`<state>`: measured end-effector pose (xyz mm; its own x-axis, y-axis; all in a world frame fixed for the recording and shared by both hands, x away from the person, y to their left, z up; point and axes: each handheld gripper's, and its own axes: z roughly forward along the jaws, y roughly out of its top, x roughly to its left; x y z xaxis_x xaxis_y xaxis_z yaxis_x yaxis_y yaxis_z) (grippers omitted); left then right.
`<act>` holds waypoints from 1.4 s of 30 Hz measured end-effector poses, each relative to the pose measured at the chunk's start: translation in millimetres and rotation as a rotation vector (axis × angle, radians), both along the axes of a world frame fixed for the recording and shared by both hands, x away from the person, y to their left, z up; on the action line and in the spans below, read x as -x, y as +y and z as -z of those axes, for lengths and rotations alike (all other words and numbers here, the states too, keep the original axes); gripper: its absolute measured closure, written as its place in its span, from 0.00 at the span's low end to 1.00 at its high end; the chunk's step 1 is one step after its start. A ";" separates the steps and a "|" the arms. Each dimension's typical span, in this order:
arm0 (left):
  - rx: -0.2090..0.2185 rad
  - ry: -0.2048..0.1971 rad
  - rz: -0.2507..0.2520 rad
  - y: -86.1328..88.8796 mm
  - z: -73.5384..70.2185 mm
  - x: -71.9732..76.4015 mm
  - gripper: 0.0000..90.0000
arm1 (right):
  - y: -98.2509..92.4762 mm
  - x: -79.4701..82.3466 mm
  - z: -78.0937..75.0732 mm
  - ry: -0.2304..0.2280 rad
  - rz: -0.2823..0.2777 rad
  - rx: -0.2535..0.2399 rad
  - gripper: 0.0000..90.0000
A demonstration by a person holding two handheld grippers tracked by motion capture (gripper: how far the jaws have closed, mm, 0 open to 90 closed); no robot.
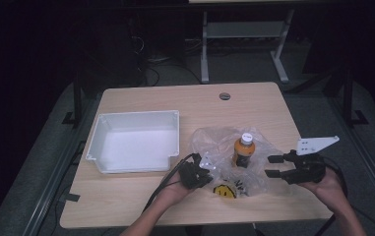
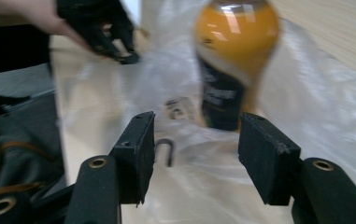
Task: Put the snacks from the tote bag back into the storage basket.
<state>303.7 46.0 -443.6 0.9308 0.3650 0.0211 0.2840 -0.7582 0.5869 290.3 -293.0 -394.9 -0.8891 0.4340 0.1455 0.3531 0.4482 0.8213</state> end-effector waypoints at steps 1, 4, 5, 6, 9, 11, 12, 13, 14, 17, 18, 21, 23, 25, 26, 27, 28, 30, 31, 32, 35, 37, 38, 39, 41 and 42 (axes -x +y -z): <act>0.002 0.001 -0.003 -0.2 -0.1 -0.3 0.99 | 1.5 2.4 -0.2 0.003 -0.016 -0.005 0.49; 0.002 0.004 -0.007 -0.5 -1.1 -0.9 0.99 | 6.3 7.7 0.0 0.015 -0.086 -0.016 0.49; 0.002 0.002 -0.007 -0.7 -1.4 -0.9 0.99 | 7.9 8.6 0.8 0.017 -0.106 -0.023 0.49; 0.001 0.002 -0.006 -0.8 -2.0 -1.1 0.99 | 9.5 8.8 2.2 0.022 -0.124 -0.029 0.50; 0.008 -0.001 -0.010 -1.3 -2.5 -1.1 0.99 | 16.0 6.3 9.2 0.044 -0.148 -0.036 0.57; 0.003 -0.004 -0.006 -1.2 -2.3 -1.3 0.99 | 21.7 3.9 14.9 0.055 -0.156 -0.020 0.70; -0.003 -0.006 -0.004 -0.8 -2.2 -1.6 1.00 | 24.4 2.6 18.1 0.058 -0.161 -0.013 0.77; 0.005 -0.003 -0.014 -0.9 -1.3 -1.4 1.00 | 26.7 1.3 21.1 0.063 -0.165 -0.008 0.83; 0.005 -0.002 -0.016 -0.6 -0.8 -1.6 1.00 | 28.4 -0.2 24.2 0.072 -0.172 -0.001 0.89; 0.007 0.000 -0.021 0.2 1.4 -1.7 1.00 | 31.4 -2.8 33.7 0.098 -0.177 0.035 0.98; 0.010 0.000 -0.025 0.3 2.5 -1.5 1.00 | 32.0 -3.0 37.0 0.109 -0.171 0.055 0.99; -0.002 0.004 -0.022 1.5 4.0 -2.2 1.00 | 31.4 -4.3 48.0 0.133 -0.143 0.106 0.99; -0.001 0.002 -0.022 2.3 4.5 -2.7 1.00 | 30.2 -5.1 55.1 0.148 -0.130 0.136 0.99; 0.002 0.004 -0.026 2.7 4.9 -2.2 1.00 | 28.9 -5.4 60.7 0.157 -0.123 0.159 1.00; 0.005 0.006 -0.028 2.9 5.0 -2.1 1.00 | 28.1 -5.4 62.7 0.162 -0.120 0.170 1.00; 0.006 0.006 -0.029 3.1 5.1 -2.2 1.00 | 26.7 -5.6 64.0 0.163 -0.113 0.182 1.00; 0.007 0.006 -0.030 3.3 5.3 -2.1 1.00 | 25.2 -5.8 64.9 0.166 -0.109 0.185 1.00; 0.008 0.010 -0.031 3.9 6.0 -2.0 1.00 | 21.5 -5.5 66.1 0.164 -0.098 0.189 1.00; 0.004 0.012 -0.030 4.2 6.5 -2.0 1.00 | 20.0 -4.8 66.5 0.171 -0.091 0.188 1.00; 0.004 0.012 -0.031 4.5 7.2 -1.8 1.00 | 18.7 -4.4 67.1 0.174 -0.086 0.194 1.00; 0.014 0.019 -0.036 5.0 9.0 -1.4 1.00 | 16.1 -3.0 68.9 0.180 -0.077 0.202 1.00; 0.023 0.021 -0.039 5.4 9.3 -1.0 0.99 | 15.7 -3.0 69.4 0.173 -0.072 0.213 1.00; 0.022 0.018 -0.037 5.7 9.1 -0.5 0.99 | 15.9 -3.0 69.5 0.173 -0.072 0.217 1.00; 0.020 0.016 -0.035 5.9 8.7 0.2 0.98 | 16.5 -2.9 69.6 0.172 -0.069 0.225 1.00; 0.019 0.011 -0.031 6.3 8.3 1.4 0.97 | 17.4 -2.6 69.7 0.173 -0.069 0.230 1.00; 0.020 0.008 -0.030 6.6 8.1 1.9 0.97 | 17.7 -2.5 69.9 0.171 -0.067 0.234 1.00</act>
<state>301.8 52.6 -451.7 0.9195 0.3932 0.0057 0.3115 -0.7372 0.5996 292.7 -275.4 -464.8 -0.8882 0.4145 0.1983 0.4405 0.6452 0.6242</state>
